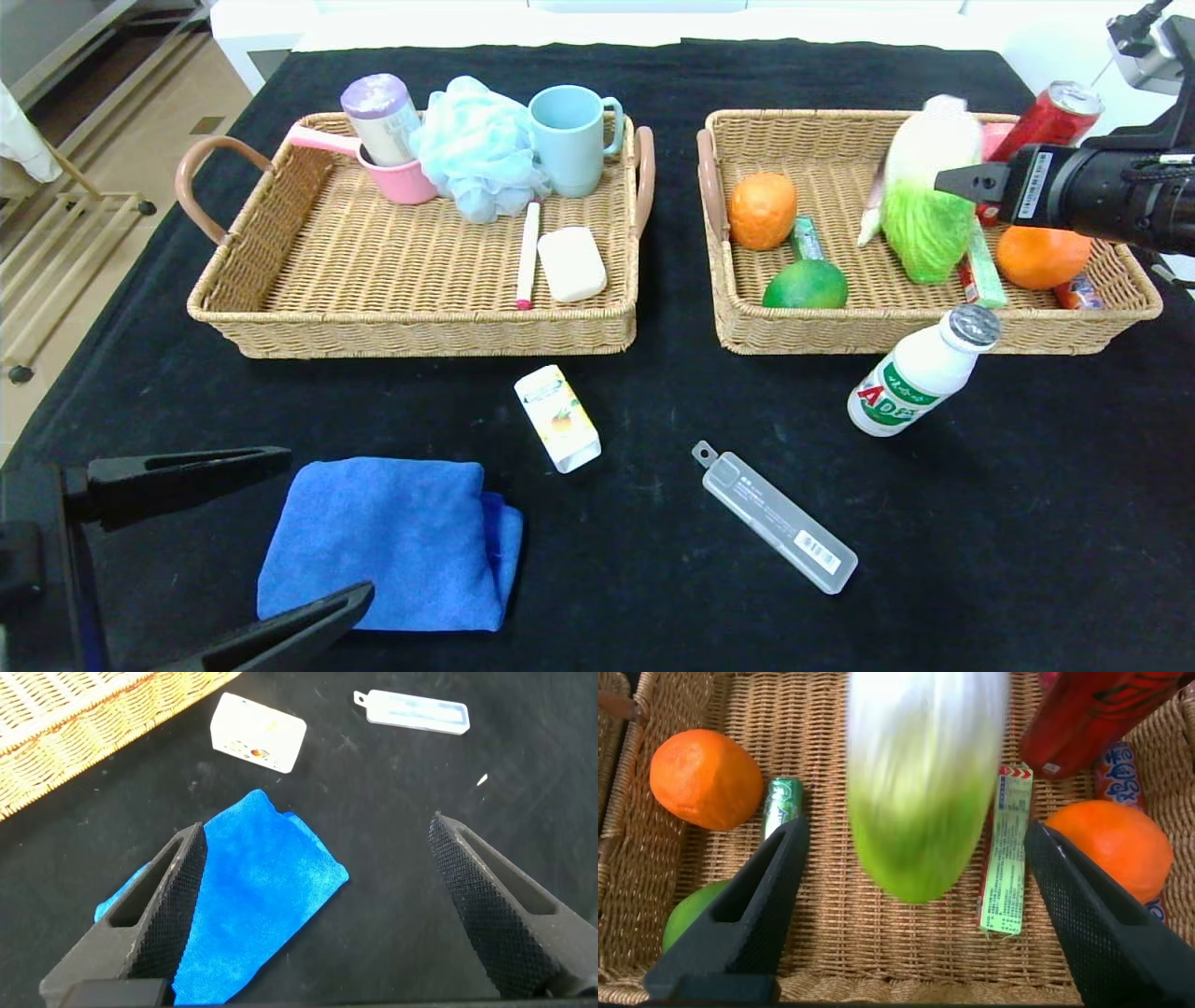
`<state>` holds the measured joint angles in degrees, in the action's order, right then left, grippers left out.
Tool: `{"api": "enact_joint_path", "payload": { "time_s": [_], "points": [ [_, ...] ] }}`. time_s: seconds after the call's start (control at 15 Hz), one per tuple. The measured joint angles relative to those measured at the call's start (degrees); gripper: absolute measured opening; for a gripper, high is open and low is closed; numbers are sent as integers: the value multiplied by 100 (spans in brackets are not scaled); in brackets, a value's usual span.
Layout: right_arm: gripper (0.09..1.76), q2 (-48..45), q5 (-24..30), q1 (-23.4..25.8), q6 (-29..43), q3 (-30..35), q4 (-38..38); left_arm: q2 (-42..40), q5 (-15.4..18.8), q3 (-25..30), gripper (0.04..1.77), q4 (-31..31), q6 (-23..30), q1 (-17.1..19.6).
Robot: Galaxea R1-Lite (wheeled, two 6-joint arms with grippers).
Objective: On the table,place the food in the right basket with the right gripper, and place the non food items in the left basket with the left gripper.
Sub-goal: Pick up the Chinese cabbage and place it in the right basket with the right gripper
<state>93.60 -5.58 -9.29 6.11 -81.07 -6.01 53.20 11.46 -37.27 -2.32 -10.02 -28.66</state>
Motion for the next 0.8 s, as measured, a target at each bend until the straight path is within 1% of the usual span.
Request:
{"api": "enact_joint_path", "payload": {
  "time_s": [0.4,0.53,0.8],
  "points": [
    [169,-276,-78,-60,-24,102,65,11,0,9,172,-2,-4,0],
    [170,-518,-78,-38,-44,375,83,10,-2,9,172,0,-11,0],
    [170,-1202,-65,1,-82,1208,172,10,0,11,172,0,-20,0]
  ]
}}
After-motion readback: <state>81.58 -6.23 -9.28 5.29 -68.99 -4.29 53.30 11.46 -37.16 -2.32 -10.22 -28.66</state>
